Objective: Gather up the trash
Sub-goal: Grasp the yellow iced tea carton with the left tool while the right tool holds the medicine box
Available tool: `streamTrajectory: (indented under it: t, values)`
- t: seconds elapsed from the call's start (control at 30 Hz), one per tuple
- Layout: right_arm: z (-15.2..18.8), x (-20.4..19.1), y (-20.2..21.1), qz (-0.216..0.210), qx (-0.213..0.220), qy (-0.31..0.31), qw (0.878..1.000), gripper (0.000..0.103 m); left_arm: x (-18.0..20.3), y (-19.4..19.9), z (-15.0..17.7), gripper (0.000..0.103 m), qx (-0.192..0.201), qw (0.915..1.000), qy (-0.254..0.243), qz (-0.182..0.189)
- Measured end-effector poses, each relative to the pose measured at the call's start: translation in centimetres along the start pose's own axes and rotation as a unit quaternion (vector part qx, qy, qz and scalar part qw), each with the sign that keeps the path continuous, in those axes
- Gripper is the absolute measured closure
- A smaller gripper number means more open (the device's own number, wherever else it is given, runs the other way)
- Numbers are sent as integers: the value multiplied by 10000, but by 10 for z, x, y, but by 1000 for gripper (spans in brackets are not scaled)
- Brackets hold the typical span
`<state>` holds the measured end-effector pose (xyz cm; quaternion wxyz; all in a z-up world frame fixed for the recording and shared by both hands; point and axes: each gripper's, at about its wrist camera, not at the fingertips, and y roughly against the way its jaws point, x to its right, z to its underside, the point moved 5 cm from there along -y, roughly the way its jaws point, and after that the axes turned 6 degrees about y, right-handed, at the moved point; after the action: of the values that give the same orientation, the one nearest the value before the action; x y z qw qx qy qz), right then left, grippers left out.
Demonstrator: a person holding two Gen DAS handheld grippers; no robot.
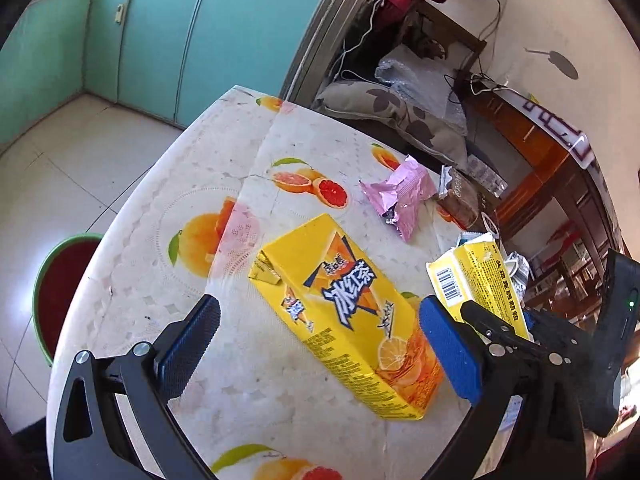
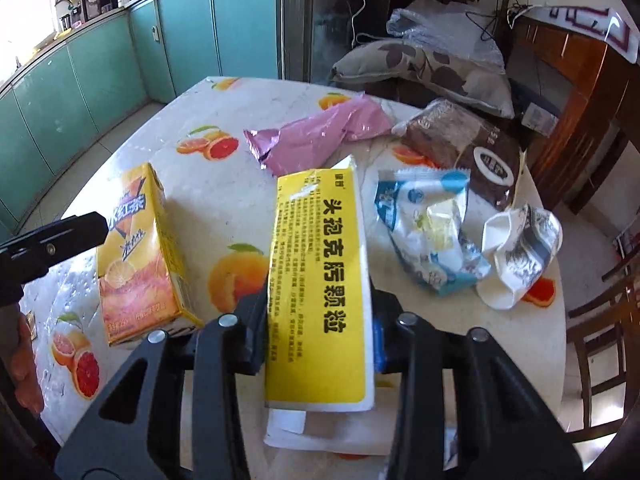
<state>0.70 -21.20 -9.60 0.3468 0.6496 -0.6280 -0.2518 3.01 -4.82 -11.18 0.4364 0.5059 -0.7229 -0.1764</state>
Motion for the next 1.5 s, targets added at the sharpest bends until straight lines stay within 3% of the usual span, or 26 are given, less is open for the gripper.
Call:
streamTrajectory:
  t: [0.3,0.57,0.73,1.3,1.5]
  values:
    - [-14,10,-7,-310,296,-70,9991,66,26,-17,17,8,438,9929,213,-1083]
    - [-6,13,-11,-270,265,-200,9991,66,28,-22,28,8,524,9848,517,-1576]
    - [-5,15,-3,-185,363,-208,9990,66,32,-19,25,12,691,9798,336,-1847]
    - [-4,23,12,-180,634,-417,9970,66,31,-18,15,41,307,9937,-303,-1031]
    - [-6,23,17,-324,748,-541,9952,66,40,-14,13,43,332,9934,-695,-853]
